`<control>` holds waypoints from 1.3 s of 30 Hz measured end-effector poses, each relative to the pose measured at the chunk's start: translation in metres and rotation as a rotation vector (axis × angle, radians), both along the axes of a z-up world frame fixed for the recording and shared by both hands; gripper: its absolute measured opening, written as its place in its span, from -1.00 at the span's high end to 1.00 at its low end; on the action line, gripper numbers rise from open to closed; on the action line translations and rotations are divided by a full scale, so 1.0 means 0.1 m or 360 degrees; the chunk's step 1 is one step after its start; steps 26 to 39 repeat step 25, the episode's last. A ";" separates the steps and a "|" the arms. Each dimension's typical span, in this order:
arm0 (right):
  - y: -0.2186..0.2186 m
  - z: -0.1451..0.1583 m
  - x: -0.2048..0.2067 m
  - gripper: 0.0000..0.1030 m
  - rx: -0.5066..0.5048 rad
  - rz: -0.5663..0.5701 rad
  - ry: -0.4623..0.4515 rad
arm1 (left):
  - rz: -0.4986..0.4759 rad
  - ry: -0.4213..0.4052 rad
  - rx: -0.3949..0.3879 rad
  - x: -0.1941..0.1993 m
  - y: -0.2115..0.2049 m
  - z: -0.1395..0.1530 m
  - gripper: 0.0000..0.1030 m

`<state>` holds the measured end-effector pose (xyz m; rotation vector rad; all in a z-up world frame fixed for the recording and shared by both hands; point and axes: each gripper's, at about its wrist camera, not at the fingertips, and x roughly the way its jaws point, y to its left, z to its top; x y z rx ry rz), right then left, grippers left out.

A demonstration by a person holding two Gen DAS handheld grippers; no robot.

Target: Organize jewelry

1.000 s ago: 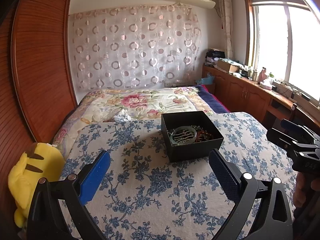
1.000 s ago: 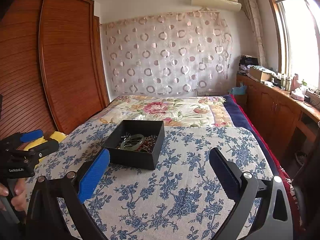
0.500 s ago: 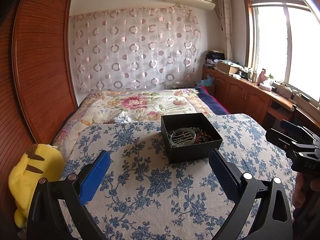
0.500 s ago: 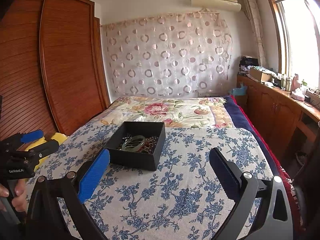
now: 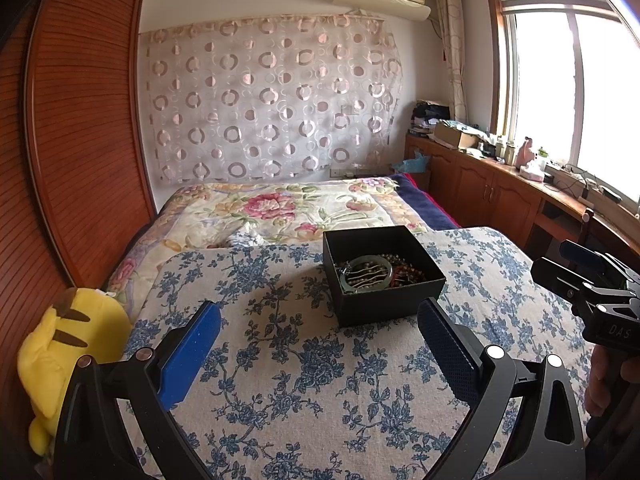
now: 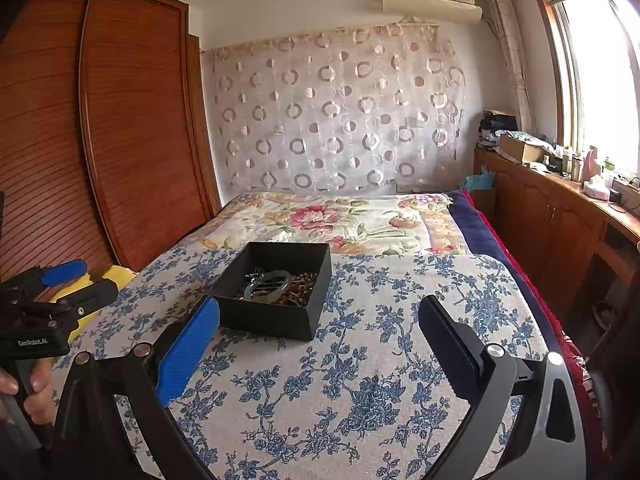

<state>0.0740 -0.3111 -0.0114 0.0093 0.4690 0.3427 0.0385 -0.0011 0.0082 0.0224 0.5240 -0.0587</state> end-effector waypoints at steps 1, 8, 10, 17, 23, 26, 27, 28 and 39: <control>0.01 0.00 0.00 -0.95 -0.0001 0.0001 -0.0001 | 0.0000 0.0001 0.0001 0.00 0.00 0.00 -0.85; 0.00 0.01 -0.01 -0.95 0.0001 0.0000 -0.0002 | -0.0002 -0.0007 0.0002 0.00 0.00 0.03 -0.85; 0.00 0.01 -0.01 -0.95 0.0002 0.0000 -0.0002 | -0.0002 -0.0007 0.0001 0.00 0.01 0.03 -0.85; 0.00 0.00 -0.01 -0.95 0.0002 0.0001 -0.0002 | -0.0003 -0.0011 0.0003 -0.01 0.01 0.04 -0.85; 0.00 0.00 -0.01 -0.95 0.0004 -0.0001 -0.0004 | -0.0001 -0.0011 0.0006 -0.01 0.01 0.06 -0.85; 0.00 0.00 -0.01 -0.95 0.0004 -0.0001 -0.0004 | -0.0001 -0.0011 0.0003 -0.01 0.01 0.06 -0.85; 0.00 0.00 -0.01 -0.95 0.0004 -0.0001 -0.0004 | -0.0001 -0.0011 0.0003 -0.01 0.01 0.06 -0.85; 0.00 0.00 -0.01 -0.95 0.0004 -0.0001 -0.0004 | -0.0001 -0.0011 0.0003 -0.01 0.01 0.06 -0.85; 0.00 0.00 -0.01 -0.95 0.0004 -0.0001 -0.0004 | -0.0001 -0.0011 0.0003 -0.01 0.01 0.06 -0.85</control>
